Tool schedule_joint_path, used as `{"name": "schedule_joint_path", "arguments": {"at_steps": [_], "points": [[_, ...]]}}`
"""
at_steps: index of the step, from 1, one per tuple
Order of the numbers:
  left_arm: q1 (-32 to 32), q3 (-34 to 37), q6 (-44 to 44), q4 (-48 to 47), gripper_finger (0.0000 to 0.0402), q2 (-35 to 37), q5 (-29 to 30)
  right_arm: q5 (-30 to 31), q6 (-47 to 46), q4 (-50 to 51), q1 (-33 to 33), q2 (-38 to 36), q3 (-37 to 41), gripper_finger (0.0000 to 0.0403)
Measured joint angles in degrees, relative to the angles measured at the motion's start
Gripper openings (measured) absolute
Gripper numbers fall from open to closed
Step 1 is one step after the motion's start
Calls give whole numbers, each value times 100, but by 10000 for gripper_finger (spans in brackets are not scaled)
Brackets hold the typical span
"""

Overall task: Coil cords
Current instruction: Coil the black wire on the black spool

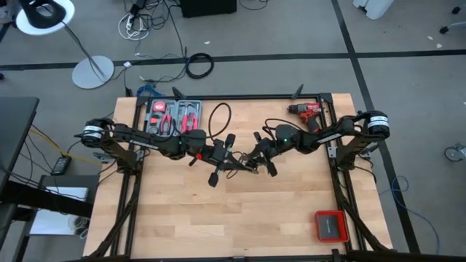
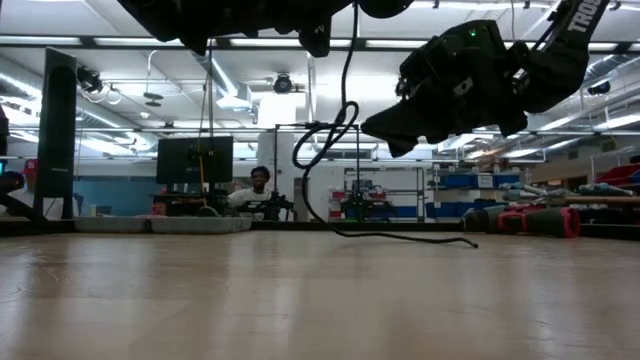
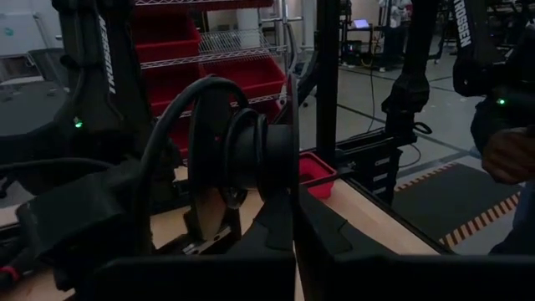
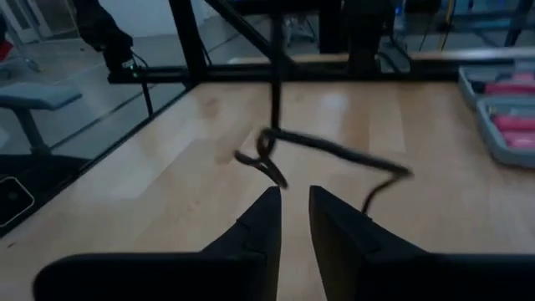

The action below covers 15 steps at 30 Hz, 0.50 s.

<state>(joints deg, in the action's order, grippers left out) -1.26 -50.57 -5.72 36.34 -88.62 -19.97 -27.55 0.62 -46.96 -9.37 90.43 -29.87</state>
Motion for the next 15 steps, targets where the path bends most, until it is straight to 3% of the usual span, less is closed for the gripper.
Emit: {"name": "schedule_joint_path", "arguments": {"at_steps": [7, 12, 15], "points": [[0, 0, 2, -5, 0, 0, 2, 182, 960, 566, 71, -366, -1, 68], [0, 0, 2, -4, 0, 0, 64, 1185, 2138, 726, 468, -503, -2, 74], [0, 0, 16, 0, 0, 0, 65, 2129, 2697, 706, 728, -627, -2, 78]]}}
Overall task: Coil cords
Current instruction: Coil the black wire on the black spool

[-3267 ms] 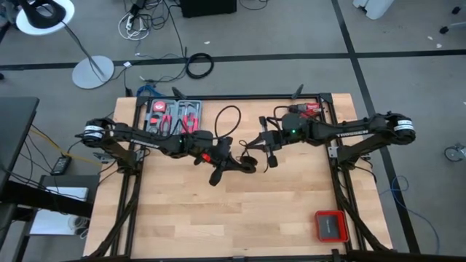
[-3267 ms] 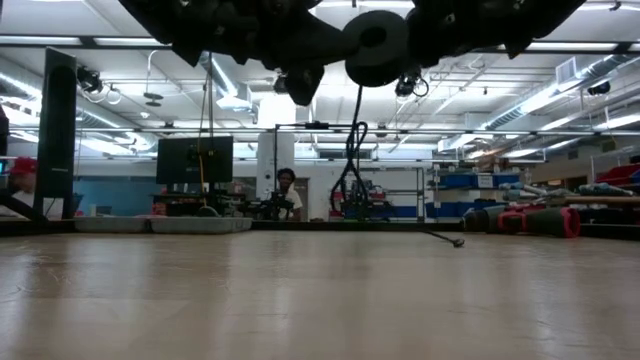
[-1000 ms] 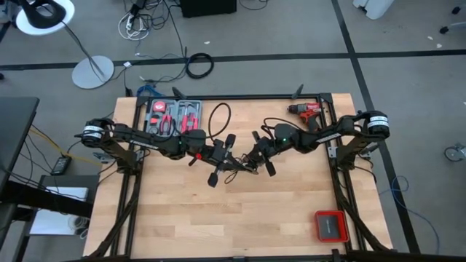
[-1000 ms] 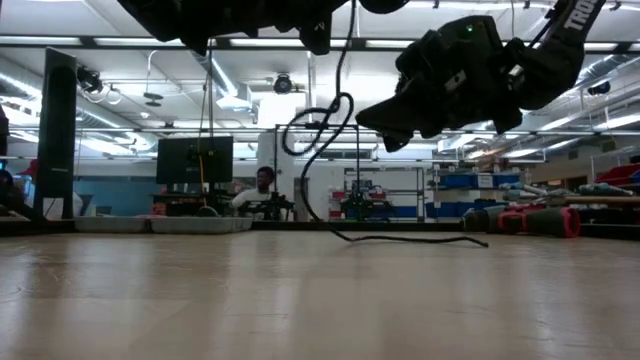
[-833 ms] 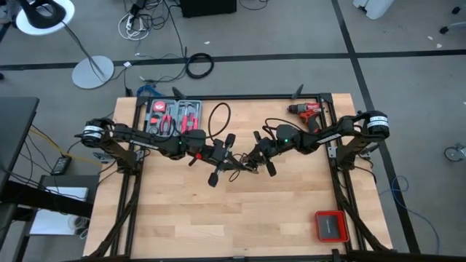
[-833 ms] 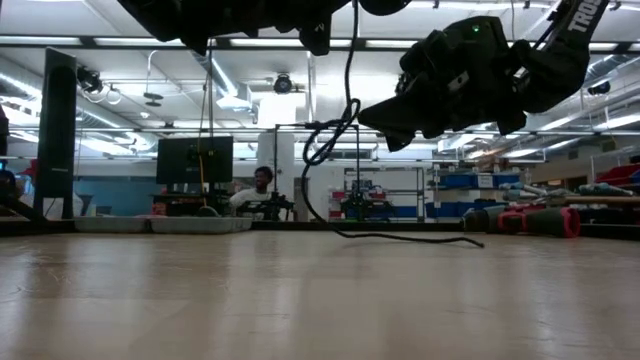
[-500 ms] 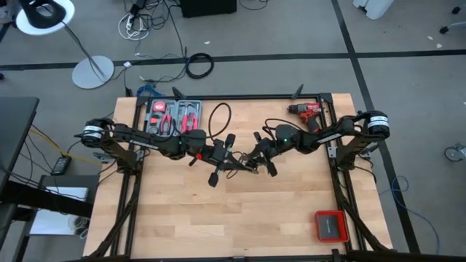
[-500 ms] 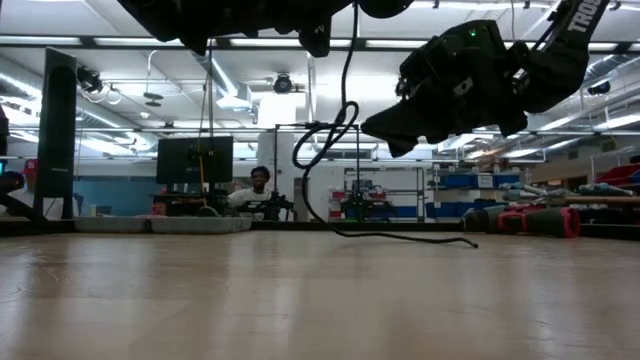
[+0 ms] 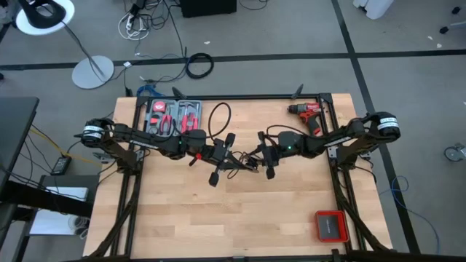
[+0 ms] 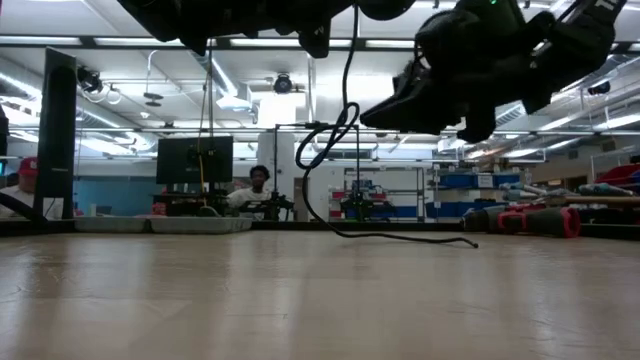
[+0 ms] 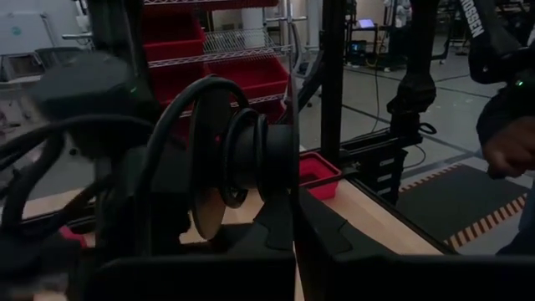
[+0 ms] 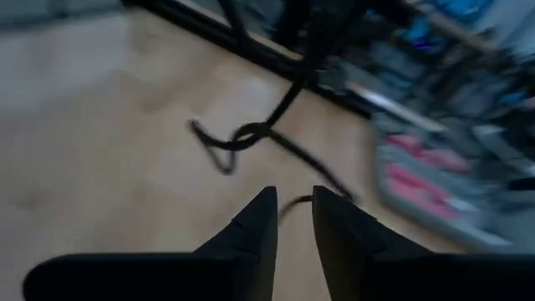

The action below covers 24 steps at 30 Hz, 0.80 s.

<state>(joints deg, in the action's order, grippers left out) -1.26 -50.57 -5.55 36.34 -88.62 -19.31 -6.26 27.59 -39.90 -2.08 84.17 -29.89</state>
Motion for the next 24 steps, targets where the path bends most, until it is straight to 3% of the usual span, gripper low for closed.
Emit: {"name": "schedule_joint_path", "arguments": {"at_steps": [8, 24], "points": [[0, 0, 22, 60, 0, 0, 127, 1397, 1347, 75, 680, -372, 0, 80], [0, 0, 51, 464, 0, 4, 215, 1531, 2363, -327, 690, -272, 0, 82]]}}
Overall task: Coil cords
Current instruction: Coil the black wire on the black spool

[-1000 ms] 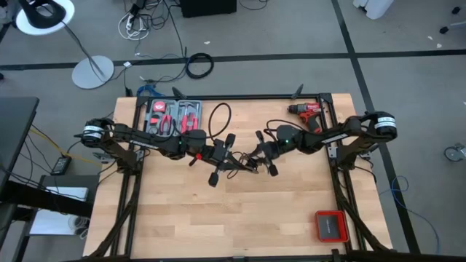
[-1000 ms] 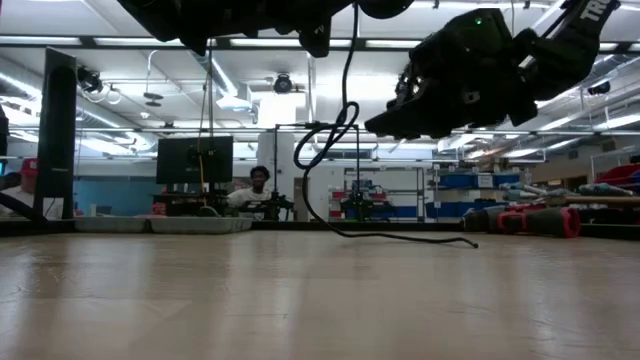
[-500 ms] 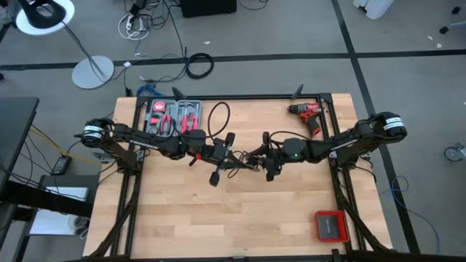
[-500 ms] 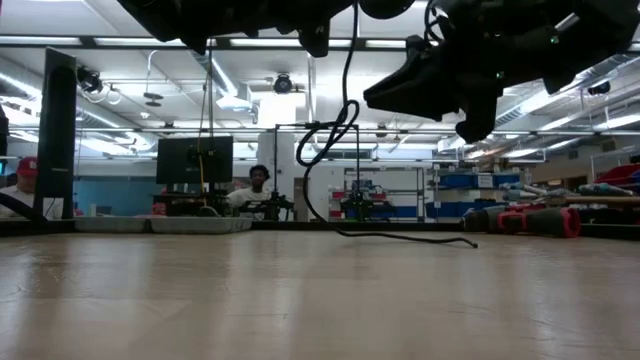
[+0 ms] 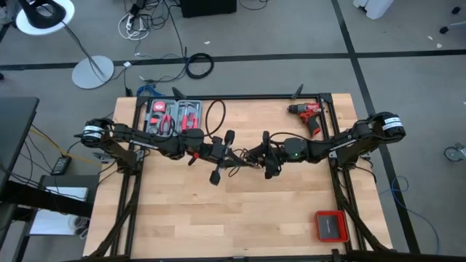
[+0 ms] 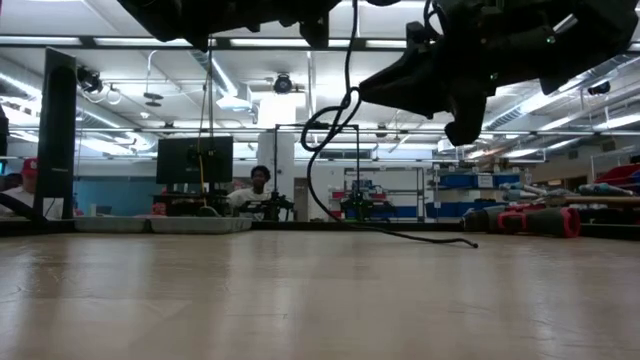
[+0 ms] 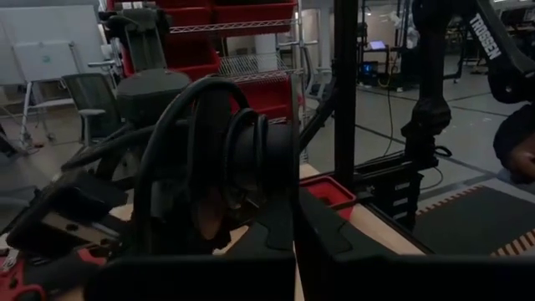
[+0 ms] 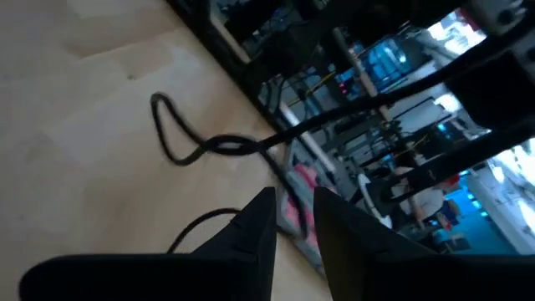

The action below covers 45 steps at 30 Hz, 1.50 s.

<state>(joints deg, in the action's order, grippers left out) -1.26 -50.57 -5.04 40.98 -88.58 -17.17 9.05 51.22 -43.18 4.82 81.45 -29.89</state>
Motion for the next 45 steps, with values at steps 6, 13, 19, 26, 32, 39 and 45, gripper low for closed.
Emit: {"name": "schedule_joint_path", "arguments": {"at_steps": [6, 13, 19, 26, 32, 39, 45], "points": [[0, 0, 63, 144, 0, 0, 21, -78, 99, -68, -61, 0, 0, 82], [0, 0, 64, 353, 0, 0, 107, -276, 271, -85, -166, 0, 0, 82], [0, 0, 63, 435, 0, 0, 205, -329, 446, -219, -188, 2, 0, 82], [0, 0, 54, 541, 0, 0, 381, -421, 452, -288, -385, 2, -13, 82], [0, 0, -77, 566, 0, 0, 387, -440, 297, 343, -458, 4, -461, 82], [1, 0, -77, 595, 0, 0, 387, -557, 85, 569, -487, 4, -579, 77], [0, 0, -81, 589, 0, 0, 387, -580, -380, 720, -488, 4, -579, 31]]}}
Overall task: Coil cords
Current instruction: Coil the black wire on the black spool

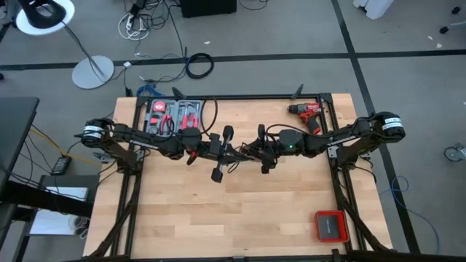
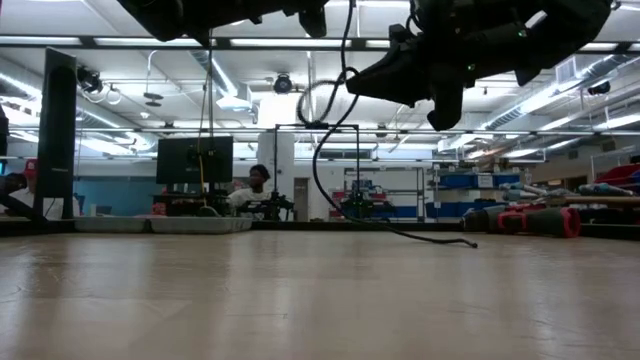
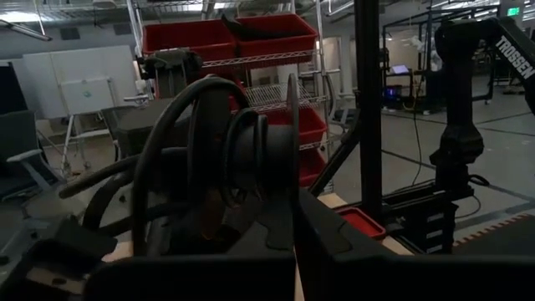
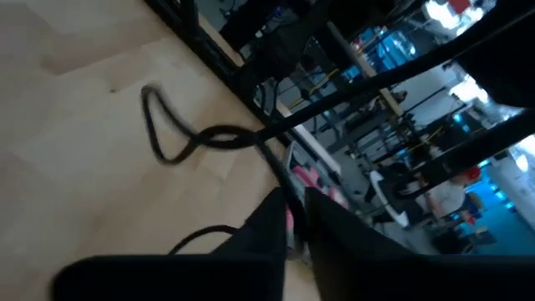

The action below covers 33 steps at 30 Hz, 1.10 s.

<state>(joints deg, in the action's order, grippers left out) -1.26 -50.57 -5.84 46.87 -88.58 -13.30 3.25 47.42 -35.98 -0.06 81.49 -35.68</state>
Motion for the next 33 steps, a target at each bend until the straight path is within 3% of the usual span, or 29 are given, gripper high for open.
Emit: {"name": "schedule_joint_path", "arguments": {"at_steps": [2, 11, 17, 33], "points": [[0, 0, 4, 0, 0, 0, 2, -2, -114, 114, -2, 0, 0, 12], [0, 0, 35, -474, 0, 0, 0, 66, -941, 1020, 205, -2, -4, 5], [6, 0, 50, -1029, 0, 71, 21, 563, -1364, 1800, 521, -85, -2, 4], [122, -2, 33, -3445, 0, 961, 990, 1070, -2210, 2856, 1016, -1105, 234, 3]]}}
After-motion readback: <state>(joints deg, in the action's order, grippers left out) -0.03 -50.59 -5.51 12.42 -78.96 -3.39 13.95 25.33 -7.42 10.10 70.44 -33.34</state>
